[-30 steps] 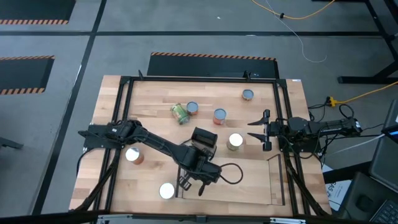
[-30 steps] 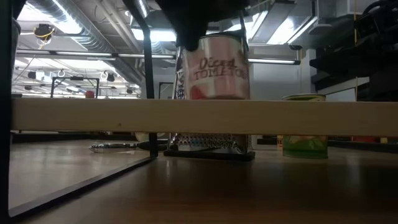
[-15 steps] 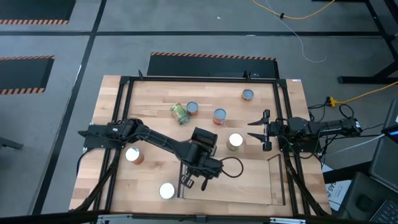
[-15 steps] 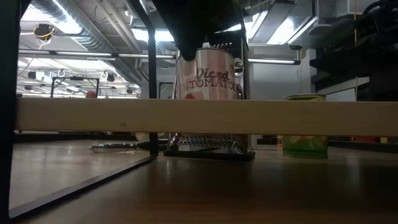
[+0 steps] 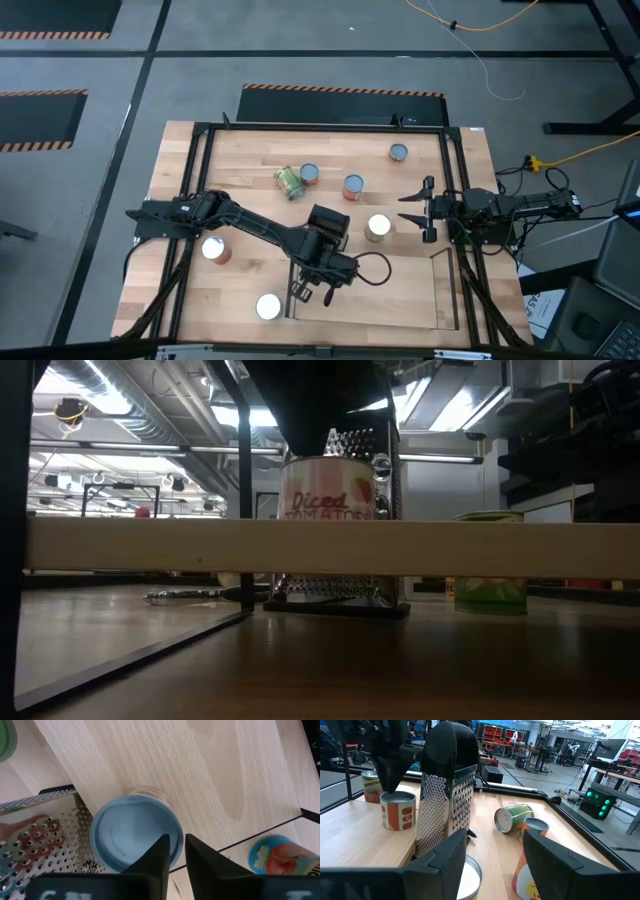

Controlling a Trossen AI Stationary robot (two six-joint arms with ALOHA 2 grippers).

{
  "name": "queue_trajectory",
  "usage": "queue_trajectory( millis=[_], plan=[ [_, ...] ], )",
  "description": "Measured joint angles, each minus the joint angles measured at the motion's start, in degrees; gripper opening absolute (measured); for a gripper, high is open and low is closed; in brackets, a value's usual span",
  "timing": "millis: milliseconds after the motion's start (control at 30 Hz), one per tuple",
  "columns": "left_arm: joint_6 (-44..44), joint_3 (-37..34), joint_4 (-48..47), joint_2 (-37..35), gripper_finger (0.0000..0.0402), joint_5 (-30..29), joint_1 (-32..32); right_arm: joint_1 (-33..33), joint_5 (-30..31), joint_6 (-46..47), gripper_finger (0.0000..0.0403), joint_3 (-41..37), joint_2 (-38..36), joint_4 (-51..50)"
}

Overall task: Pick and place cans onto a shelf
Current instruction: Put the canned diced tomatoes on the shelf, then put the canned pineapple rings on the shelf

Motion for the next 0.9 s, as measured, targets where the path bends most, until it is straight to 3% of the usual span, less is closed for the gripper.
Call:
queue_trajectory(
  millis=[500, 900],
  plan=[
    [-3.63, -0.26, 2.52, -2.27, 0.0066, -0.24, 0.04, 0.02, 0.0, 0.08, 0.02, 0.0, -0.02, 0.33],
    [-9.48, -0.13, 1.18, -16.09, 0.0067, -11.98, 0.85, 0.0, 0.14, 7.36, 0.02, 1.43, -0.09, 10.1]
  ],
)
